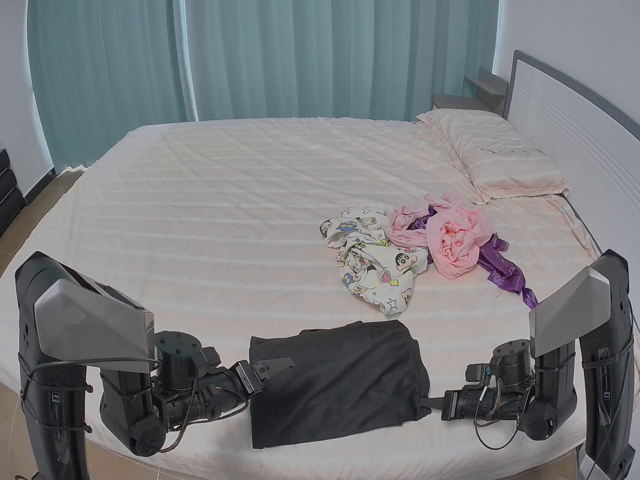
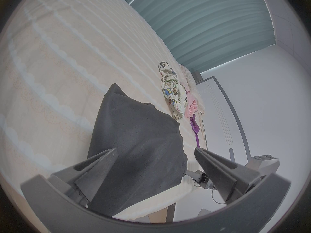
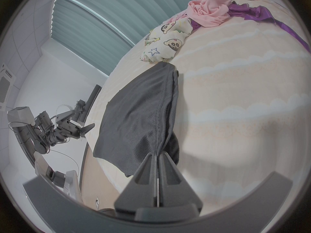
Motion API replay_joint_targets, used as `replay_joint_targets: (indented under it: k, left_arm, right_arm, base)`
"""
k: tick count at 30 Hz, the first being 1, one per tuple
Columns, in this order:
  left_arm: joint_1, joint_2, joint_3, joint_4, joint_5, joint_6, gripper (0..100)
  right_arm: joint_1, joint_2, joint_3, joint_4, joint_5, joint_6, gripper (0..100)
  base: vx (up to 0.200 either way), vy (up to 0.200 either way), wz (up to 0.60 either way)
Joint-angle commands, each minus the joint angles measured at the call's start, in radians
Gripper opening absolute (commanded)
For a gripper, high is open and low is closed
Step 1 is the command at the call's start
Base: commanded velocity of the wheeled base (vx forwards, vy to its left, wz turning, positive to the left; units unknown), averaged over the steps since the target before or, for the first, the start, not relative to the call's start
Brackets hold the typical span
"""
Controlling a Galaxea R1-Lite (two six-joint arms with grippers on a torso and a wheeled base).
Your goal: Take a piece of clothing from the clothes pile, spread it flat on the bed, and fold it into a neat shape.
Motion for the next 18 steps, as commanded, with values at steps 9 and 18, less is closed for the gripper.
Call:
replay_joint_targets:
  k: [9,18]
  left_arm:
    - [0.0,0.004,-0.002,-0.018,0.001,0.001,100]
    - [0.0,0.005,-0.004,-0.018,0.0,0.003,100]
  right_arm:
    - [-0.058,-0.004,0.073,-0.01,0.004,-0.08,0]
    - [-0.057,-0.006,0.093,-0.01,0.004,-0.111,0]
  base:
    - [0.0,0.0,0.0]
    - [0.0,0.0,0.0]
